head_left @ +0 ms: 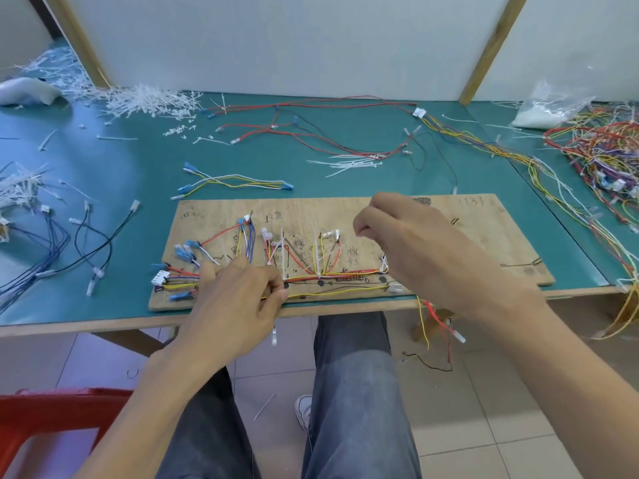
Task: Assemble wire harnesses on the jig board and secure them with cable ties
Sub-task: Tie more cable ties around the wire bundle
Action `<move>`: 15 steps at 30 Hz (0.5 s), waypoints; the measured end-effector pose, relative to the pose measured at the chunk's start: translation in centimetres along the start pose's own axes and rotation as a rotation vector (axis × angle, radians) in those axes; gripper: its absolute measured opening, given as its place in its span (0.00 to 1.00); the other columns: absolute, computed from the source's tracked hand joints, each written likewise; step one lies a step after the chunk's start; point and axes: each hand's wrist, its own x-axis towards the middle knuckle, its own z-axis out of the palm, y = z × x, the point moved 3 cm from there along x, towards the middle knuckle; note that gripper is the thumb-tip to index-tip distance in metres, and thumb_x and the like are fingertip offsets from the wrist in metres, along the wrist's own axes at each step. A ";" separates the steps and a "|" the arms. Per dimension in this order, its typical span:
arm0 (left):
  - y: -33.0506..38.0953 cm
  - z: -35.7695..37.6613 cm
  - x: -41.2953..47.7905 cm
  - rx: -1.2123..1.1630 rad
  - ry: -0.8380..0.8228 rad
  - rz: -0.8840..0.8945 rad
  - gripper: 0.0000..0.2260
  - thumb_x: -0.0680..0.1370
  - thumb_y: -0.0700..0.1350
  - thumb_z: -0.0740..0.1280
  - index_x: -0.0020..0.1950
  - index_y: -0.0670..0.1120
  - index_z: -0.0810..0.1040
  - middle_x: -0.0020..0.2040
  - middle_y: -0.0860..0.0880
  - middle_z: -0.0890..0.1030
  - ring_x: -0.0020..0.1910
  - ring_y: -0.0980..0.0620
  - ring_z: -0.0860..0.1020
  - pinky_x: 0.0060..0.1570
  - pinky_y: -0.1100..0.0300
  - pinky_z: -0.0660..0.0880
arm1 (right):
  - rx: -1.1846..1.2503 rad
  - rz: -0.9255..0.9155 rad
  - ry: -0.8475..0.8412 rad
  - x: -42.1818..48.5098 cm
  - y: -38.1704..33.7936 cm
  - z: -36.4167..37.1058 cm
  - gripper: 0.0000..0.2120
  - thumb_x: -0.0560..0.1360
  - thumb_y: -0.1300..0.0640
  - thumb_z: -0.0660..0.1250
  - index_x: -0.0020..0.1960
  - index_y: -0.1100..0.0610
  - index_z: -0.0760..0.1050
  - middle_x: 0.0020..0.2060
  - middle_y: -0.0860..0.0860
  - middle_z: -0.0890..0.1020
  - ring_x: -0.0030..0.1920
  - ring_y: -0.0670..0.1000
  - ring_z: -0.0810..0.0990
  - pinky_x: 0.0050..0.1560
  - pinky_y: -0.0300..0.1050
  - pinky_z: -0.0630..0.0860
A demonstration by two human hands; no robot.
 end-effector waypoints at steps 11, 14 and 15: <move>-0.3 -0.5 -0.5 -0.171 0.064 0.122 0.07 0.82 0.51 0.67 0.44 0.57 0.75 0.41 0.56 0.73 0.45 0.52 0.73 0.54 0.50 0.64 | -0.114 -0.117 -0.039 2.1 -3.7 2.2 0.15 0.72 0.71 0.61 0.54 0.59 0.77 0.52 0.53 0.76 0.55 0.57 0.74 0.40 0.56 0.78; -0.3 -0.6 -0.5 -0.190 0.089 0.164 0.07 0.80 0.48 0.69 0.43 0.56 0.76 0.39 0.57 0.73 0.46 0.61 0.71 0.50 0.54 0.58 | -0.169 -0.126 -0.015 2.9 -3.8 2.2 0.14 0.71 0.71 0.63 0.51 0.59 0.78 0.48 0.53 0.78 0.52 0.58 0.75 0.38 0.52 0.74; -0.3 -0.6 -0.4 -0.197 0.085 0.174 0.07 0.79 0.47 0.70 0.42 0.55 0.76 0.39 0.58 0.73 0.47 0.63 0.71 0.50 0.55 0.57 | -0.185 -0.128 -0.008 3.1 -3.9 2.2 0.14 0.70 0.72 0.63 0.51 0.58 0.79 0.47 0.53 0.78 0.51 0.58 0.75 0.38 0.53 0.73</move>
